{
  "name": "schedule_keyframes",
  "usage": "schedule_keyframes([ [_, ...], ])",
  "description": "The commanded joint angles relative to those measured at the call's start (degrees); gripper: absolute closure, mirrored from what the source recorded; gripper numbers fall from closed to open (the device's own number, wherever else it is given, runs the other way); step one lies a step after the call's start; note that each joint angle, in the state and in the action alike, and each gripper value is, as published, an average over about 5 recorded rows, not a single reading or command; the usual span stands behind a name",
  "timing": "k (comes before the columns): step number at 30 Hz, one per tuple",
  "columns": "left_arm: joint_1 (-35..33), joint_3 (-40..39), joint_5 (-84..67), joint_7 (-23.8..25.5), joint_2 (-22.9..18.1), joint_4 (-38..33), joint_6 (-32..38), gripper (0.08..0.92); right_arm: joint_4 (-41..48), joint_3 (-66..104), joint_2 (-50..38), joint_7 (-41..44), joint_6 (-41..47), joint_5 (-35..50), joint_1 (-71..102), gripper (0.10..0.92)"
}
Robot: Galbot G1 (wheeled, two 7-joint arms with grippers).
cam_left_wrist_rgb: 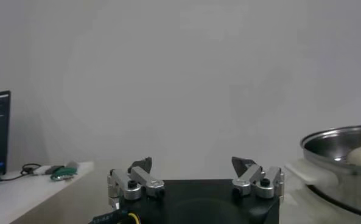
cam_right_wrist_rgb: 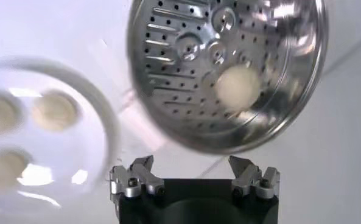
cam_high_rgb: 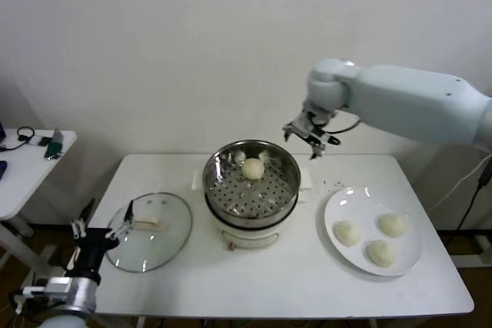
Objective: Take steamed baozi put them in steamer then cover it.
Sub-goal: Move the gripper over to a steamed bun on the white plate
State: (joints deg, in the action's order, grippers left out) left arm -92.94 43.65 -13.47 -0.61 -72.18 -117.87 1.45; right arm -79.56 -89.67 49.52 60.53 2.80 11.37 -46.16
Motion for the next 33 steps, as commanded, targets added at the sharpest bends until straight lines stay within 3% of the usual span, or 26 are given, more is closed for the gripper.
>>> schedule_keyframes([
  [1, 0.18, -0.35, -0.39, -0.34, -0.17, 0.93, -0.27, 0.177, -4.60, -15.06, -14.27, -2.04, 11.11, 12.72, -2.83, 0.203],
  [10, -0.50, -0.40, -0.42, -0.43, -0.79, 0.35, -1.86, 0.177, -1.17, 1.58, -17.71, -3.38, 13.46, 5.26, 19.09, 0.203],
  [19, -0.94, 0.13, -0.15, -0.42, -0.66, 0.20, -2.22, 0.177, 4.64, 16.82, -14.22, -4.80, 13.85, 0.73, 36.06, 0.203],
  [33, -0.99, 0.22, 0.63, -0.38, -1.25, 0.64, -1.96, 0.177, 11.61, 22.66, -7.56, -4.81, 12.92, -0.06, 39.76, 0.203],
])
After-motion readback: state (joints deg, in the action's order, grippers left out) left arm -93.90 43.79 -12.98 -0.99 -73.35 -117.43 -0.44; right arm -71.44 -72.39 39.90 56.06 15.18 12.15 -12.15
